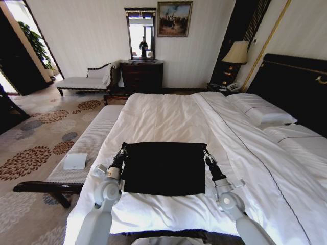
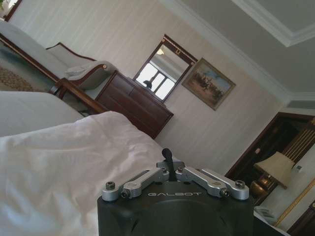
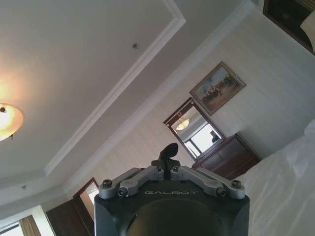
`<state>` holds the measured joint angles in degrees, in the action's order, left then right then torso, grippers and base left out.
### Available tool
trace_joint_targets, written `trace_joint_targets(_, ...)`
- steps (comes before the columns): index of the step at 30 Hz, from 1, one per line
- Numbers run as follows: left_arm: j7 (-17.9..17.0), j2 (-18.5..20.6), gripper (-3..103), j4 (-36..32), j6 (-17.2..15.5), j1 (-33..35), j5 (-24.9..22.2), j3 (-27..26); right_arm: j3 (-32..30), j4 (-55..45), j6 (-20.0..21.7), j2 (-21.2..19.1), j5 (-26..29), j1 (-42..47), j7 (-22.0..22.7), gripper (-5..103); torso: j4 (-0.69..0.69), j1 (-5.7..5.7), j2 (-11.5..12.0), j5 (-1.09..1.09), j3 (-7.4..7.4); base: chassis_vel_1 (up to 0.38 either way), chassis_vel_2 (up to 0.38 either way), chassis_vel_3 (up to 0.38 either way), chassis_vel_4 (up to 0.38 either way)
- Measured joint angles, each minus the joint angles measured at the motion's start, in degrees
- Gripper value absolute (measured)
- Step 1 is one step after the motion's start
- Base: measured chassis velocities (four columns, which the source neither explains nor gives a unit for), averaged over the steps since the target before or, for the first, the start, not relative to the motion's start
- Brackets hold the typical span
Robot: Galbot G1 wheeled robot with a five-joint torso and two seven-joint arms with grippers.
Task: Fold the clothes on the bed.
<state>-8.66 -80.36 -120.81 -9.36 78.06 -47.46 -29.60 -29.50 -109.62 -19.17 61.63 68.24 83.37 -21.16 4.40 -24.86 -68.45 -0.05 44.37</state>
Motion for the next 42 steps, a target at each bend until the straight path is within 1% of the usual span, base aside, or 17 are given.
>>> trace_joint_targets(1,0.0,0.0,0,0.0,0.0,0.0,0.0,0.0,0.0,0.0,0.0,0.0,0.0,0.0,0.0,1,0.0,0.0,0.0,0.0,0.0,0.0,0.0,0.0,0.0)
trace_joint_targets(5,0.6,0.6,0,-5.4,0.2,5.2,0.4,-1.9,-2.4,-5.4,-1.0,1.7,-1.8,4.0,1.4,1,0.0,0.0,0.0,0.0,0.0,0.0,0.0,0.0,0.0)
trace_joint_targets(6,0.6,0.6,0,-5.4,0.2,5.2,0.4,-1.9,-2.4,-5.4,-1.0,1.7,-1.8,4.0,1.4,1,0.0,0.0,0.0,0.0,0.0,0.0,0.0,0.0,0.0)
trace_joint_targets(10,0.5,1.4,0,-11.5,0.4,9.8,0.7,-3.8,-4.5,-11.7,-1.6,3.6,-3.4,10.0,2.3,1,0.01,0.0,0.0,0.0,0.0,0.0,0.0,0.0,0.0)
trace_joint_targets(11,0.5,1.4,0,-11.5,0.4,9.8,0.7,-3.8,-4.5,-11.7,-1.6,3.6,-3.4,10.0,2.3,1,0.01,0.0,0.0,0.0,0.0,0.0,0.0,0.0,0.0)
trace_joint_targets(15,0.6,2.1,0,-17.2,0.6,13.2,0.5,-6.0,-6.9,-16.6,-2.8,5.5,-5.5,14.0,2.2,1,0.01,0.0,0.0,0.0,0.0,0.0,0.0,0.0,0.0)
trace_joint_targets(20,0.8,3.2,0,-22.1,0.6,15.0,-0.9,-9.0,-9.1,-20.3,-3.0,6.9,-6.3,15.3,2.1,1,0.01,0.0,0.0,0.0,0.0,0.0,0.0,0.0,0.0)
trace_joint_targets(25,0.8,2.9,0,-23.0,0.6,15.9,-1.2,-9.4,-9.4,-21.3,-3.1,7.9,-7.4,15.6,2.4,1,0.0,0.0,0.0,0.0,0.0,0.0,0.0,0.0,0.0)
trace_joint_targets(29,0.6,2.2,0,-23.0,0.8,16.8,0.1,-8.0,-9.3,-21.3,-3.4,8.6,-9.2,16.2,4.1,1,0.0,0.0,0.0,0.01,0.01,0.0,0.0,0.0,0.0)
trace_joint_targets(32,0.1,1.8,0,-22.9,1.2,18.5,2.3,-6.4,-9.3,-22.8,-2.7,8.5,-10.1,19.3,7.3,1,0.01,-0.01,0.0,0.01,0.01,0.0,0.0,0.0,0.0)
trace_joint_targets(34,-0.6,1.8,0,-22.8,1.3,20.7,3.8,-5.5,-9.4,-24.7,-2.0,7.7,-10.7,22.0,10.6,1,0.02,-0.01,0.0,0.01,0.01,0.0,0.0,0.0,0.0)
trace_joint_targets(35,-0.6,1.8,0,-22.8,1.3,20.7,3.8,-5.5,-9.4,-24.7,-2.0,7.7,-10.7,22.0,10.6,1,0.02,-0.01,0.0,0.01,0.01,0.0,0.0,0.0,0.0)
trace_joint_targets(37,-1.6,1.9,0,-22.8,1.2,22.7,4.9,-4.9,-10.0,-26.8,-1.5,6.5,-11.6,23.9,14.5,1,0.01,0.0,0.0,0.01,0.01,0.0,0.0,0.0,0.0)
trace_joint_targets(38,-2.5,2.2,0,-22.7,0.6,23.4,4.8,-4.8,-10.4,-28.1,-0.8,5.6,-12.0,24.3,17.5,1,0.01,0.01,0.0,0.0,0.0,0.0,0.0,0.0,0.0)
trace_joint_targets(39,-3.2,2.5,0,-22.7,0.0,23.7,4.3,-4.7,-10.6,-29.2,-0.1,4.7,-12.1,24.3,20.1,1,0.0,0.0,0.0,0.0,0.0,0.0,0.0,0.0,0.0)
trace_joint_targets(40,-3.2,2.5,0,-22.7,0.0,23.7,4.3,-4.7,-10.6,-29.2,-0.1,4.7,-12.1,24.3,20.1,1,0.0,0.0,0.0,0.0,0.0,0.0,0.0,0.0,0.0)
trace_joint_targets(42,-4.7,3.5,0,-22.6,-1.4,23.2,3.1,-4.7,-10.7,-31.1,2.2,3.1,-12.1,23.5,25.3,1,0.0,0.0,0.0,0.0,0.01,0.0,0.0,0.0,0.0)
